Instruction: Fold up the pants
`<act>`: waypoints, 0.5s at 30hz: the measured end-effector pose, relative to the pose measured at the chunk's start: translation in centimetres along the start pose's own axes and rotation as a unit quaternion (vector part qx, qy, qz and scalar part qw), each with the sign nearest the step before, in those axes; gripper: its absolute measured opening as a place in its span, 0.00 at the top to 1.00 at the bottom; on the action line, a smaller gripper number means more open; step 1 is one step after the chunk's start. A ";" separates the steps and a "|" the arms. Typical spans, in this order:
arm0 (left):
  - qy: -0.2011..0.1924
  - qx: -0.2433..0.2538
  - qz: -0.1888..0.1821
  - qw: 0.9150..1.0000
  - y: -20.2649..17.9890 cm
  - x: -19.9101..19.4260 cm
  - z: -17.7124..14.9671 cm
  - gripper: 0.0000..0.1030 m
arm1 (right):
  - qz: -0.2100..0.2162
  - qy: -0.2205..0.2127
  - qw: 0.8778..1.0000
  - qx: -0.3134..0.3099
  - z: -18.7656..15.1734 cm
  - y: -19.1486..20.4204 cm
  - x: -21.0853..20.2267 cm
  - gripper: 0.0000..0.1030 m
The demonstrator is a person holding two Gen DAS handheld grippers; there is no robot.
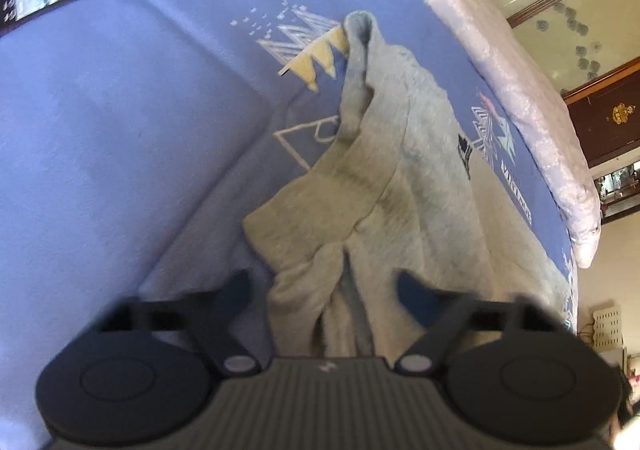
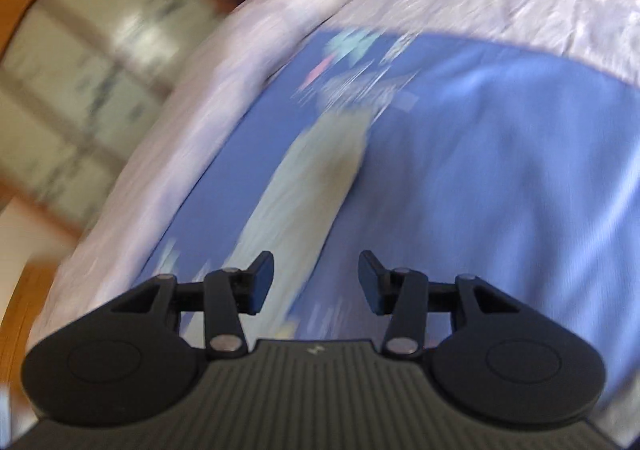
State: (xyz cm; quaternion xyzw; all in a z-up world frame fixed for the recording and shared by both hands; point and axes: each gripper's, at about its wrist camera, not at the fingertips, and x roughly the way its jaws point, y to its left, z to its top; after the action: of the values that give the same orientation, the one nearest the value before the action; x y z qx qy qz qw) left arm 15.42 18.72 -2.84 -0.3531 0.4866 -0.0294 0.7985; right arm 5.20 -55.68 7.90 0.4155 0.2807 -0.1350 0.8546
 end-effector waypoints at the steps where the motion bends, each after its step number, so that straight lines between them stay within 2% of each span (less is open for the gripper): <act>1: 0.012 -0.008 -0.005 1.000 0.0 0.2 0.0 0.87 | 0.017 0.023 0.999 -0.031 -1.9 0.6 -1.2 0.51; 3: 0.003 -0.029 -0.008 1.000 0.6 -1.0 -0.4 0.88 | 0.039 0.059 0.993 -0.095 -5.3 1.6 -2.7 0.51; 5: -0.019 -0.022 -0.002 1.000 0.9 -3.4 -1.2 0.88 | 0.060 0.088 0.983 -0.150 -9.3 2.4 -4.4 0.51; 8: -0.047 -0.047 -0.017 0.998 3.0 -7.9 -2.9 0.88 | 0.100 0.137 0.968 -0.183 -14.0 3.7 -5.5 0.51; 10: -0.050 -0.065 -0.022 0.996 4.6 -9.6 -3.9 0.88 | 0.119 0.155 0.957 -0.213 -17.4 4.8 -6.4 0.51; 12: -0.042 -0.079 -0.024 0.996 5.9 -9.5 -4.6 0.86 | 0.133 0.165 0.950 -0.229 -20.1 5.5 -6.7 0.51; 13: -0.034 -0.091 -0.021 0.995 6.5 -8.8 -4.8 0.82 | 0.134 0.176 0.948 -0.230 -21.1 5.5 -6.5 0.50; 15: -0.024 -0.111 -0.001 0.993 7.2 -7.5 -5.1 0.76 | 0.101 0.201 0.946 -0.233 -22.7 5.4 -5.2 0.51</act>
State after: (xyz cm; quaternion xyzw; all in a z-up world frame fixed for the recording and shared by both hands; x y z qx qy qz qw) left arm 5.31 24.34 -2.85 -0.4412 0.4668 0.0325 0.7658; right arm -4.81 -34.53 3.16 0.2494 0.4271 0.1075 0.8625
